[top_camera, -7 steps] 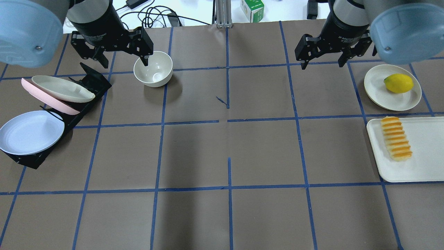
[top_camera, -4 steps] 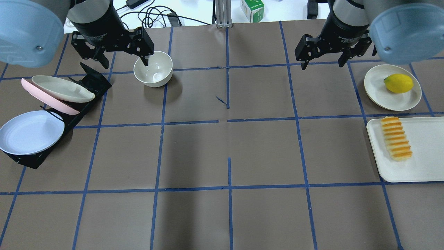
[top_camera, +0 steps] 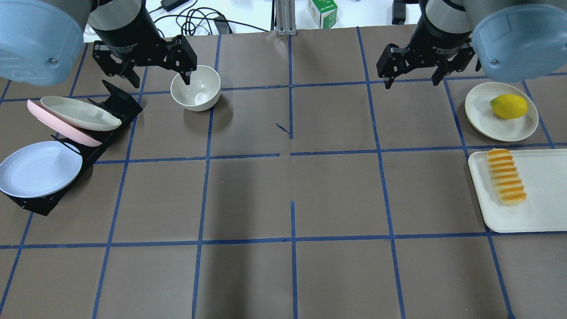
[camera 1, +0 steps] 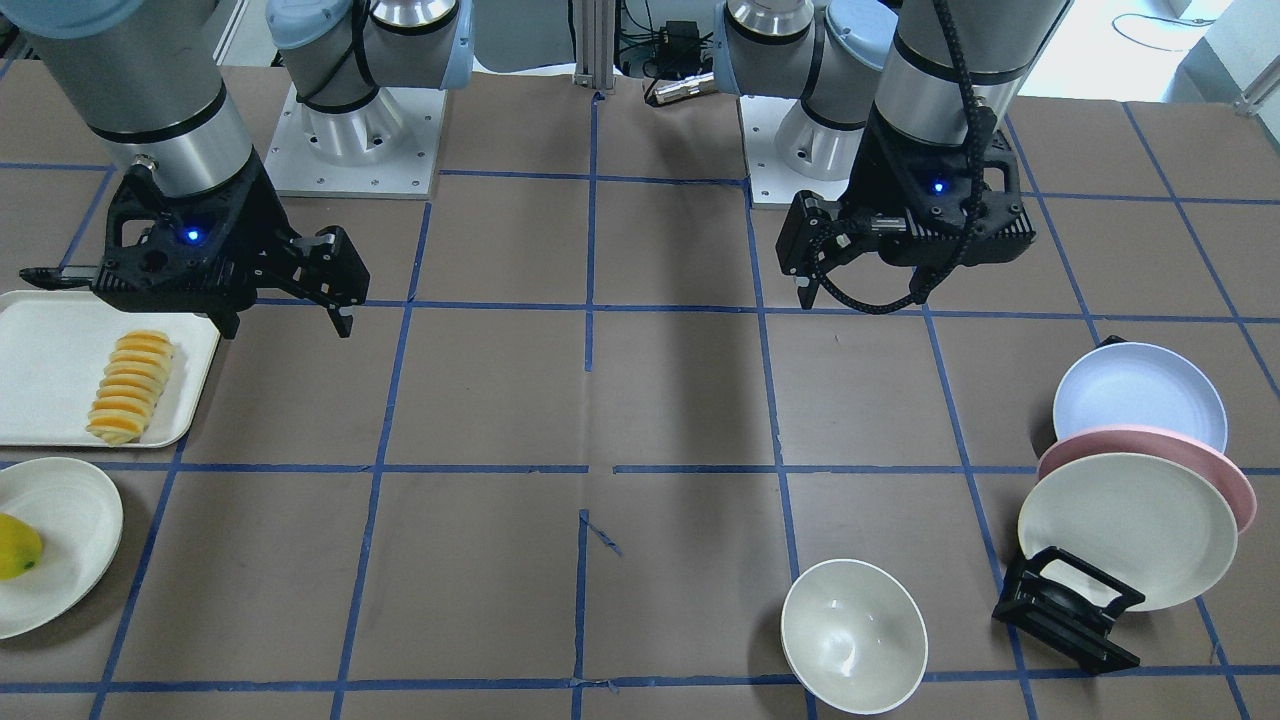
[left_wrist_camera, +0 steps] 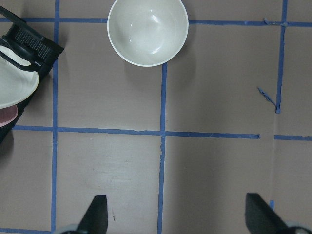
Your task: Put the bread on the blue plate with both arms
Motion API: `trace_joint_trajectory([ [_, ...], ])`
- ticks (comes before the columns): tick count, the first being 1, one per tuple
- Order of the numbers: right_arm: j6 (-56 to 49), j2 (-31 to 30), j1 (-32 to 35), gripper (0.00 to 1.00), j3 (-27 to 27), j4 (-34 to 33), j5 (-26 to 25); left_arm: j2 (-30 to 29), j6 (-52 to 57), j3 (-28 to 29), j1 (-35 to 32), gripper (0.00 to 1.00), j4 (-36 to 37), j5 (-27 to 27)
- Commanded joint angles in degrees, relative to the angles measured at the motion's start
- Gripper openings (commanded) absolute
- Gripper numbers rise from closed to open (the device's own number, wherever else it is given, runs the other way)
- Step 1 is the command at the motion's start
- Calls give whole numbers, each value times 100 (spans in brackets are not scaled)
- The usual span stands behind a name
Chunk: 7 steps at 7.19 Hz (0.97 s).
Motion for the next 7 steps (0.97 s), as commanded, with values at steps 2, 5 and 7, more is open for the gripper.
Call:
trace_joint_trajectory([
  [2,0,0,0,100,0,2,0,-27,-44,-7,169,100,9,57],
  [5,17,0,0,100,9,11,0,-19,-35,1,1282,100,-9,66],
  [7,-9,-9,0,100,70,-7,0,-10,35,-7,2205,100,-17,31],
])
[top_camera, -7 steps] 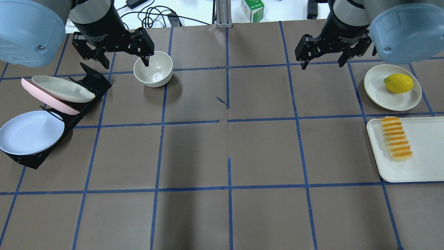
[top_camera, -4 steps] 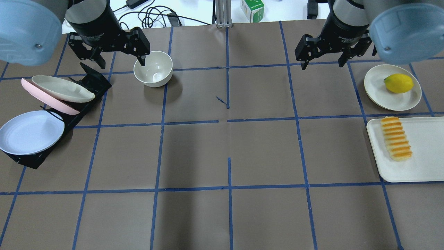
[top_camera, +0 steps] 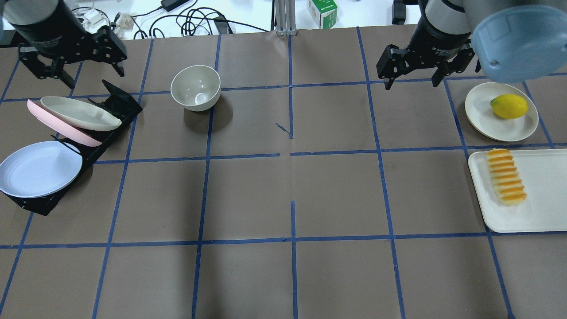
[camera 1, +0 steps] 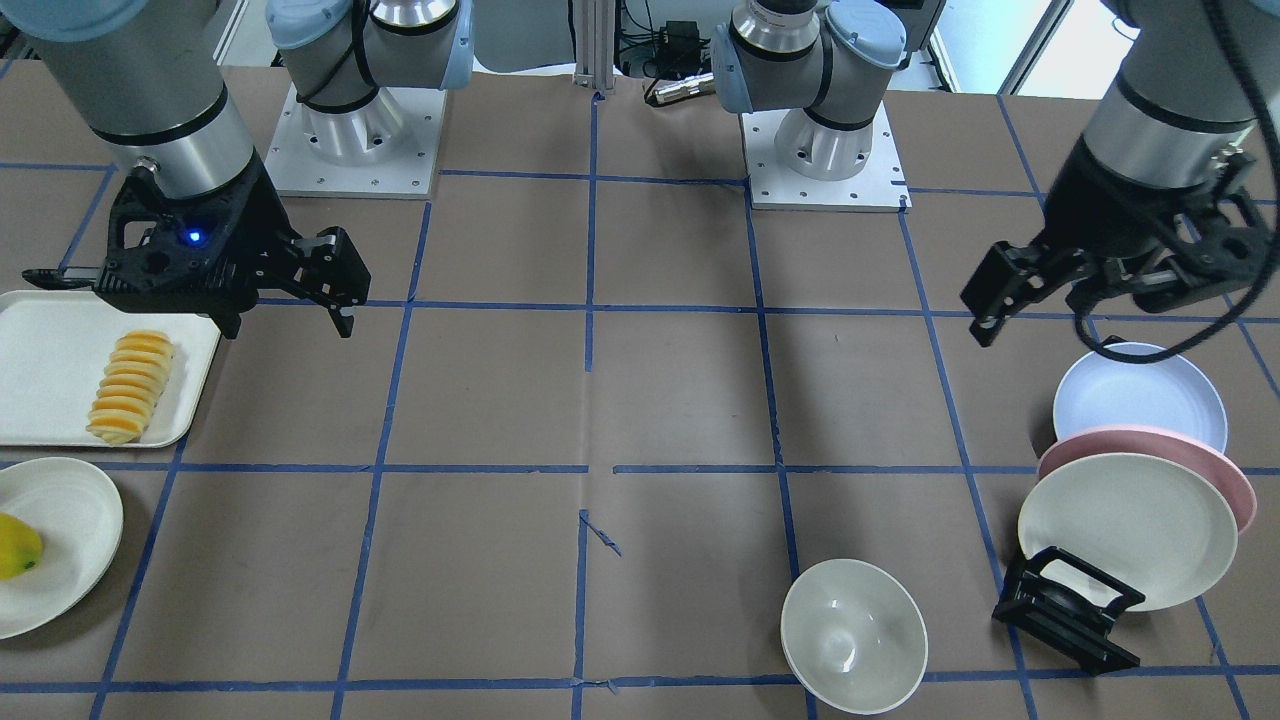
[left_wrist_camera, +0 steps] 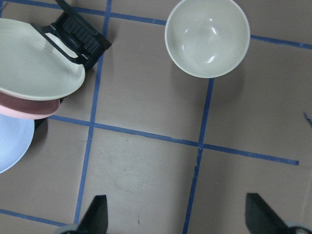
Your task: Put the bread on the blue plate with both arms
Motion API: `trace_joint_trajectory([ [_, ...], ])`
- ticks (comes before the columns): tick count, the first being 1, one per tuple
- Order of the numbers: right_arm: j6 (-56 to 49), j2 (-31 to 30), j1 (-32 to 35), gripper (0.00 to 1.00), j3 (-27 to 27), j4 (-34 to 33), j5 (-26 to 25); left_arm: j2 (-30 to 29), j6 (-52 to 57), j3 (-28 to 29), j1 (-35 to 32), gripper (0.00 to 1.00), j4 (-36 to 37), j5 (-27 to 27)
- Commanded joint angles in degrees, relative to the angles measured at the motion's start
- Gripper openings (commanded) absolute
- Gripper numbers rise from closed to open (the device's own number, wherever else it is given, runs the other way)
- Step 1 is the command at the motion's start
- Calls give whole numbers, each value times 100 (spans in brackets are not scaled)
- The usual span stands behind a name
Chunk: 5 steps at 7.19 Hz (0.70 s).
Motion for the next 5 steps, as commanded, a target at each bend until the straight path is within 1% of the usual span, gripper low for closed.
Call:
trace_joint_trajectory([
  [1,-18,2,0,100,35,-5,0,-31,38,-9,953,100,-24,8],
  [2,-9,2,0,100,44,-5,0,-101,82,-9,1357,100,-24,0],
  [3,-9,2,0,100,44,-5,0,-172,108,-26,1596,100,10,0],
  [4,-9,2,0,100,44,-5,0,-303,509,-35,1729,100,54,17],
  [5,-9,2,0,100,44,-5,0,-487,791,-53,2087,100,159,-18],
])
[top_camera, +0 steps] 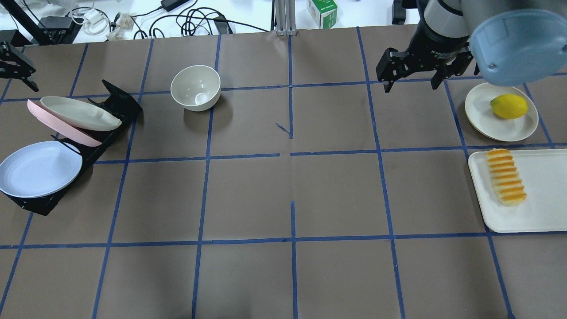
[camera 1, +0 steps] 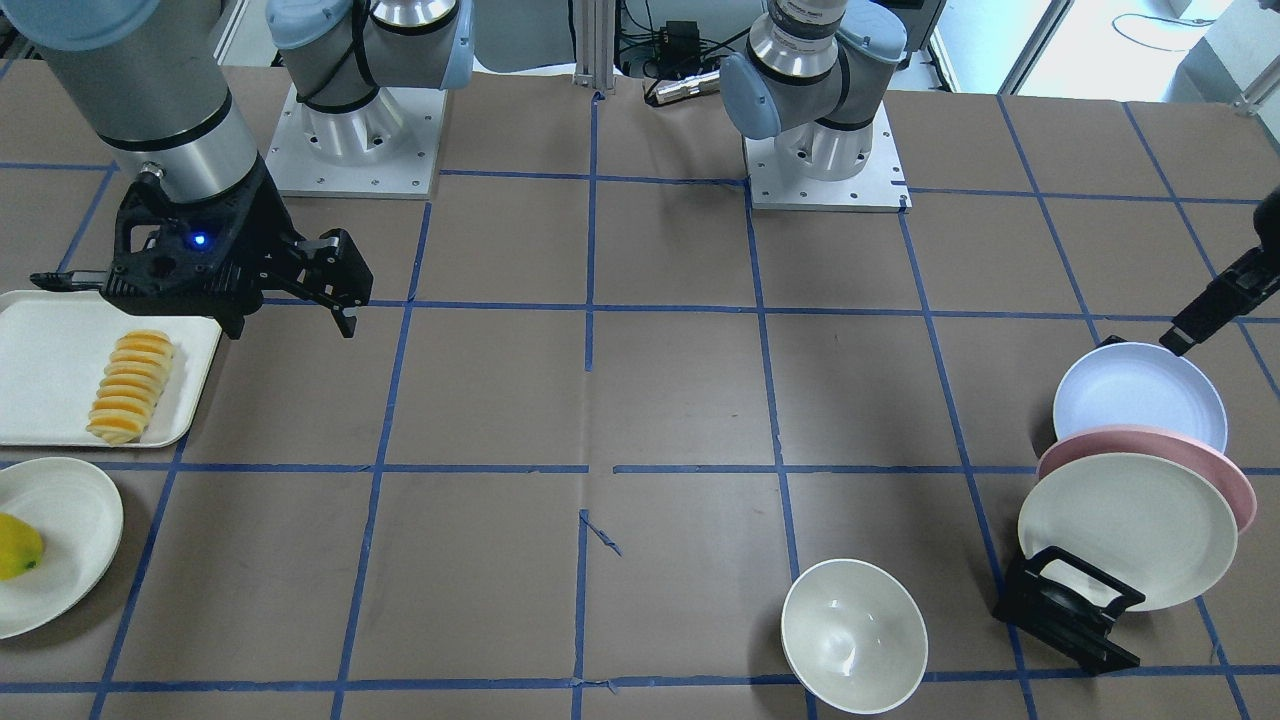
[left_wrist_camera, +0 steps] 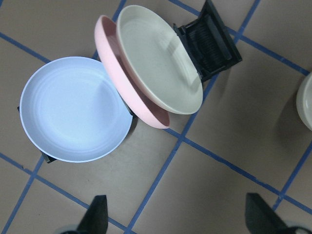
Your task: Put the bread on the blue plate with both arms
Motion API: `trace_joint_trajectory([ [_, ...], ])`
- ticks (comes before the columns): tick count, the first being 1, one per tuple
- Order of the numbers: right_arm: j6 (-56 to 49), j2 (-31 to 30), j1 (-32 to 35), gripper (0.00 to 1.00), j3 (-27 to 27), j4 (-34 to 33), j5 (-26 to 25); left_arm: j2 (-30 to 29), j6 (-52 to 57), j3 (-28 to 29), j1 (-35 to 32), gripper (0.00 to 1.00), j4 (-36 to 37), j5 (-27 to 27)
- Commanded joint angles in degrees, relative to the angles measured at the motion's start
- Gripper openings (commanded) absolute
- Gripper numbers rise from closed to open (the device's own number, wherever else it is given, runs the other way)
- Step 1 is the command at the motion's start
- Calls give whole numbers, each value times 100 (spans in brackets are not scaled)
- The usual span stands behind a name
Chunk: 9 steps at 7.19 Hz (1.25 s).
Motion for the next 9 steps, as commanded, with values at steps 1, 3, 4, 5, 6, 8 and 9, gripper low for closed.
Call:
trace_joint_trajectory([
  [1,0,0,0,100,0,0,0,-327,343,-132,795,100,107,-22],
  [3,0,0,0,100,0,0,9,-600,326,-632,1429,100,910,22],
  [4,0,0,0,100,0,0,0,-732,326,-843,1475,97,1229,31],
  [5,0,0,0,100,0,0,0,-872,326,-1002,1484,94,1659,205],
  [6,0,0,0,100,0,0,9,-1030,326,-1099,1493,94,1785,468],
  [8,0,0,0,100,0,0,9,-1268,326,-1153,1685,94,1786,497],
  [9,0,0,0,100,0,0,0,-1348,326,-1144,1730,94,1786,497],
])
